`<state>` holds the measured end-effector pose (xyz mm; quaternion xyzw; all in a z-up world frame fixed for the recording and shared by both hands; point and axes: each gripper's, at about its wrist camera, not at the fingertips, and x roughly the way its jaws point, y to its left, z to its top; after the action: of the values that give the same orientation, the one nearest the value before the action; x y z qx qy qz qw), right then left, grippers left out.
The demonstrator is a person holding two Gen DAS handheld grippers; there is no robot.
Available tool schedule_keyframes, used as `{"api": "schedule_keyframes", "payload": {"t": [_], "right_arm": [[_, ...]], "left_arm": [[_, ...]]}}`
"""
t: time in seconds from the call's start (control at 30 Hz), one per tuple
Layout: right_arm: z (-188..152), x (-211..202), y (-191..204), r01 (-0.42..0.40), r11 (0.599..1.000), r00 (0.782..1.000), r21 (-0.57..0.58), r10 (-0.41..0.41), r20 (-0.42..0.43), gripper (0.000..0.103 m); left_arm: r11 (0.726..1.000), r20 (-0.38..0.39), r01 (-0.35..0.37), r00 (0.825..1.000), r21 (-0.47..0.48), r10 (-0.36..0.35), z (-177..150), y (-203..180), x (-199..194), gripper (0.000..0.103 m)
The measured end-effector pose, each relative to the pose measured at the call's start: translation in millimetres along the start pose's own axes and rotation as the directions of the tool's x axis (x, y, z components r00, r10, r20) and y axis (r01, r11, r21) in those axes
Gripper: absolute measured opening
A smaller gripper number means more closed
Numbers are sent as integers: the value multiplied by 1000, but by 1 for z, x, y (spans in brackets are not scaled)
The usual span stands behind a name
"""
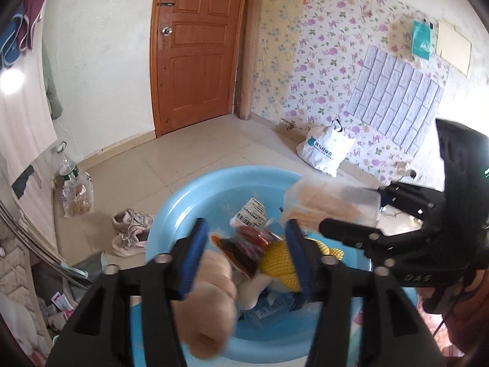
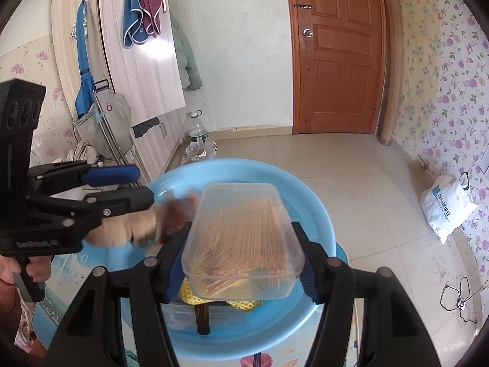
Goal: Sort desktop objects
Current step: 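Carry snack bag and toothpick box over the blue basin and open both tools, then withdraw both open tools from above the basin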
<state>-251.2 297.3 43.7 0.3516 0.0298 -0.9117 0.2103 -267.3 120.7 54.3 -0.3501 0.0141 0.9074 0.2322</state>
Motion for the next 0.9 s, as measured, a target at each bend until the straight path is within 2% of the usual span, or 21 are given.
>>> {"api": "schedule_keyframes", "payload": {"t": [0.1,0.33,0.37,0.4,0.43,0.6,0.7,0.8,0.9], "right_arm": [[1,5,3,-6,1000,1000,1,6,-14,60],[3,7,13,-20,1000,999,7,20,-30,61],[3,6,15,-13,1000,999,3,13,-29,62],[4,6,16,-3,1000,1000,-2,3,-29,68],[5,6,19,2,1000,1000,-3,-2,-25,75],[7,3,23,22,1000,999,-4,-22,-35,82],[6,0,28,25,1000,999,-9,-25,-45,90],[3,-4,31,30,1000,998,0,-30,-53,92],[-1,-8,34,27,1000,998,16,-26,-62,93]], "left_arm": [[1000,14,0,1000,-5,0,0,3,-6,75],[999,51,-3,999,-35,5,-4,13,-24,91],[999,54,-8,999,-40,10,-5,15,-27,93],[999,55,-15,998,-43,17,-5,18,-29,95],[999,55,-26,998,-47,28,-6,19,-31,97],[992,32,-123,992,-31,124,-12,16,-40,101],[990,-6,-115,993,-81,115,-17,19,-44,102],[985,-43,-89,996,-149,84,-22,24,-46,103],[978,-66,-108,993,-179,97,-28,25,-49,103]]}}
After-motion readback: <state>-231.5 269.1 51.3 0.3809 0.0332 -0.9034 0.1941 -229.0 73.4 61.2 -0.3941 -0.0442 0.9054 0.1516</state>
